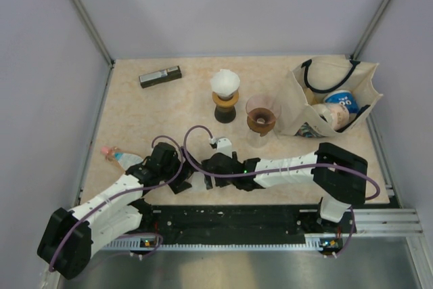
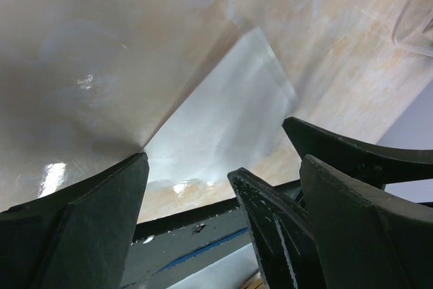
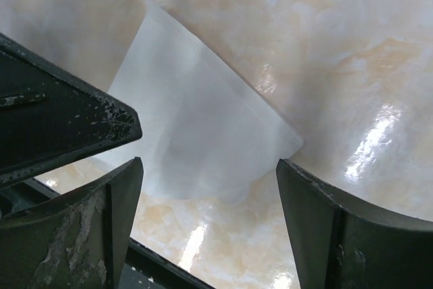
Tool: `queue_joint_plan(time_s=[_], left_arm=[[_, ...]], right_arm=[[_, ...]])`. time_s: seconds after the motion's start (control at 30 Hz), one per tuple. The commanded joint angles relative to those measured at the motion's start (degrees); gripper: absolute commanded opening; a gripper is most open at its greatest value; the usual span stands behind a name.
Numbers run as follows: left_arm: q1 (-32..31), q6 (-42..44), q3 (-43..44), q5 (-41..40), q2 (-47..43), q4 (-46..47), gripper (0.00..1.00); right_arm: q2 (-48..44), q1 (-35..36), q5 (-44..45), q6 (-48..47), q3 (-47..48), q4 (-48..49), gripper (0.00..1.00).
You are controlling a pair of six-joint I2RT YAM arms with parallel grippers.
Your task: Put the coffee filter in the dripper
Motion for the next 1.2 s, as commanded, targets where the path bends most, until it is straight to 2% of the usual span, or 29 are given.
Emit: queue_joint_plan(time_s=[0.0, 0.17, 0.47, 0.8, 1.17], left_arm=[[-0.28, 1.21, 0.13, -0.78, 0.20, -0.99, 0.99], [-0.37, 1.91, 0.31, -0.78, 0.20, -1.52, 0.99], [-0.37, 2.09, 0.84, -0.87, 0.02, -1.70, 0.99], [-0.37, 2.09, 1.19, -0.69, 0.46, -1.26, 0.99], [-0.37, 2.35, 1.19, -0.34, 0.20, -1.70, 0.99]], right_arm=[[-2.33, -0.18, 6.27, 0.61, 3.05, -1.49, 0.81], [0.12, -2.99, 4.88, -2.02, 3.05, -1.15, 0.83], [2.85, -2.99, 0.05, -4.67, 3.50, 0.70, 0.82], [0.22, -2.91, -6.19, -5.72, 2.79, 5.36, 0.76], [-1.63, -2.99, -3.03, -3.18, 3.40, 5.54, 0.73]])
